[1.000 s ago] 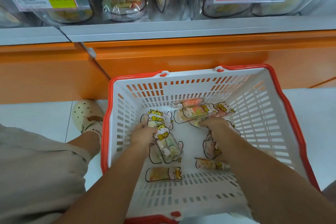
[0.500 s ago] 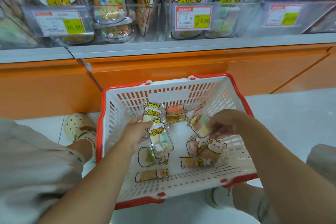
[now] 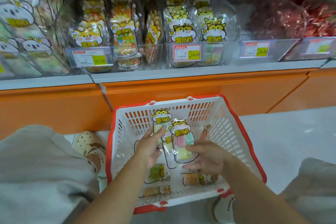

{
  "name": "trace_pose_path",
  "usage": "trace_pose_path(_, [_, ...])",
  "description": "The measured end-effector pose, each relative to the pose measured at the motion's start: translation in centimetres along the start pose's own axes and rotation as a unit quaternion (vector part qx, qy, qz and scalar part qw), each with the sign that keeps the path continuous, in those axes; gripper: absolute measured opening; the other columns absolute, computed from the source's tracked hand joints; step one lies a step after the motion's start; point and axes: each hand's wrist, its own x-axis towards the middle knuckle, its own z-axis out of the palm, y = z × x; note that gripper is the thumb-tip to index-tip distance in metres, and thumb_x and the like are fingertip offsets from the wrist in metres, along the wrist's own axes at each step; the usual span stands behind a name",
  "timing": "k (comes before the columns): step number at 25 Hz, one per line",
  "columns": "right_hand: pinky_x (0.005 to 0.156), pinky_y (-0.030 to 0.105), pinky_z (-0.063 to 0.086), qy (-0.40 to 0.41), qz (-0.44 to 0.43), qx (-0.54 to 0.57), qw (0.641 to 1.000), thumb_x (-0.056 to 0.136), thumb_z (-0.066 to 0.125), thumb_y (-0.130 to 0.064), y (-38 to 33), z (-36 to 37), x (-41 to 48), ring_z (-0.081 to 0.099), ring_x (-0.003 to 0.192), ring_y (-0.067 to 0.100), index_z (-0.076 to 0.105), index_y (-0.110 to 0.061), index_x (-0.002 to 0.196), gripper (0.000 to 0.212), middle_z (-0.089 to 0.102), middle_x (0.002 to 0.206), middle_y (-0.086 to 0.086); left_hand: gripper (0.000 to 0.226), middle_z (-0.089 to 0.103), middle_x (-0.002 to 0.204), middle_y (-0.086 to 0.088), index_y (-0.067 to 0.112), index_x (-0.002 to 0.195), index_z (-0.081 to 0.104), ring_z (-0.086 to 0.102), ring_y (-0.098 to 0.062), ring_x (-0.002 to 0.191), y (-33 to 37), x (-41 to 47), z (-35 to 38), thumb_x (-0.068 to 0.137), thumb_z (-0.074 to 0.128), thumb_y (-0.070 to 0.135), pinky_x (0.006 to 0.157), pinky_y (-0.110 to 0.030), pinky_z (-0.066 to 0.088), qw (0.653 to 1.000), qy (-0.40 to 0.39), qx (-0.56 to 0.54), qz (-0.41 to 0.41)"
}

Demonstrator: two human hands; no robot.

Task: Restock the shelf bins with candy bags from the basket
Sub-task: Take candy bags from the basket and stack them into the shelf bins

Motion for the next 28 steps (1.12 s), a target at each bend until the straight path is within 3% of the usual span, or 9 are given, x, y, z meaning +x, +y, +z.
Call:
trace_pose_path(4, [0.087,0.039,0.057,-0.006,-0.068,0.040,0.997,0.088,0.062,-0.002,-0.4,0.7,-0.9,0.062,0.114,0.037,0.053,0.002,0.131,0.044,0.062,0.126,0.023,0.063,0.058,0.133,0.004,0.026,0.125,0.062,0.054,-0.016,0.122,0.6,-0.9,0.2,0.067,0.080,0.044,0.106,-0.039,0.041,0.998,-0.034,-0.042,0.011])
trace_pose_path(6, [0.080,0.035,0.058,0.010,-0.095,0.073,0.993,0.086,0.062,0.001,-0.9,1.2,-1.2,0.063,0.112,0.037,0.053,0.001,0.131,0.046,0.062,0.125,0.023,0.067,0.062,0.132,-0.005,0.023,0.130,0.060,0.061,-0.024,0.118,1.2,-1.3,0.5,0.069,0.076,0.045,0.107,-0.045,0.043,0.996,-0.058,-0.065,0.021])
trace_pose_path(9, [0.074,0.034,0.059,0.041,-0.128,0.109,0.985,0.087,0.057,0.004,-1.5,1.9,-1.7,0.066,0.103,0.035,0.055,0.003,0.128,0.041,0.065,0.119,0.022,0.069,0.065,0.128,-0.008,0.023,0.135,0.055,0.065,-0.026,0.111,2.1,-2.0,1.0,0.072,0.074,0.044,0.092,-0.042,0.053,0.994,-0.080,-0.069,0.025])
trace_pose_path(12, [0.071,0.034,0.059,0.058,-0.158,0.114,0.979,0.090,0.054,0.006,-2.1,2.8,-2.1,0.067,0.102,0.036,0.053,0.006,0.125,0.034,0.067,0.114,0.022,0.079,0.059,0.133,-0.003,0.026,0.140,0.043,0.060,-0.024,0.117,2.3,-2.7,1.5,0.070,0.081,0.028,0.093,-0.042,0.051,0.994,-0.092,0.012,0.061])
trace_pose_path(15, [0.078,0.040,0.058,0.079,-0.165,0.077,0.980,0.086,0.066,-0.004,-2.9,3.6,-2.7,0.063,0.108,0.041,0.053,0.008,0.123,0.041,0.065,0.114,0.023,0.040,0.074,0.099,-0.004,0.026,0.110,0.056,0.068,-0.017,0.089,3.0,-4.1,2.7,0.080,0.075,0.008,0.069,-0.031,0.053,0.987,-0.082,0.072,0.114])
trace_pose_path(17, [0.087,0.045,0.055,0.104,-0.165,0.034,0.980,0.080,0.072,-0.011,-3.9,4.1,-3.5,0.062,0.109,0.043,0.057,0.007,0.113,0.040,0.063,0.108,0.024,0.035,0.076,0.089,-0.002,0.020,0.112,0.059,0.070,-0.014,0.076,4.0,-4.8,3.1,0.082,0.074,0.009,0.056,-0.024,0.051,0.983,-0.076,0.092,0.139])
trace_pose_path(21, [0.076,0.044,0.057,0.096,-0.181,0.005,0.979,0.086,0.065,-0.006,-7.6,5.3,-5.8,0.068,0.090,0.037,0.061,-0.003,0.091,0.007,0.065,0.098,0.022,0.041,0.076,0.097,0.000,0.022,0.115,0.063,0.071,-0.017,0.093,7.1,-6.4,4.4,0.077,0.080,0.019,0.082,-0.038,0.056,0.970,-0.083,0.123,0.191])
trace_pose_path(25, [0.080,0.046,0.057,0.039,-0.219,-0.032,0.974,0.086,0.067,-0.012,-12.6,6.9,-8.2,0.068,0.097,0.040,0.057,0.003,0.120,0.039,0.066,0.112,0.025,0.044,0.075,0.094,-0.003,0.020,0.109,0.064,0.065,-0.013,0.068,11.9,-8.3,6.9,0.071,0.084,0.029,0.068,-0.035,0.050,0.950,-0.077,0.160,0.256])
trace_pose_path(28, [0.090,0.049,0.053,0.006,-0.248,-0.073,0.966,0.087,0.063,-0.014,-17.0,7.7,-9.7,0.065,0.105,0.040,0.061,0.000,0.120,0.036,0.066,0.117,0.025,0.048,0.074,0.100,-0.003,0.018,0.110,0.063,0.069,-0.023,0.093,16.1,-9.6,9.0,0.069,0.085,0.030,0.086,-0.045,0.053,0.938,-0.084,0.162,0.295])
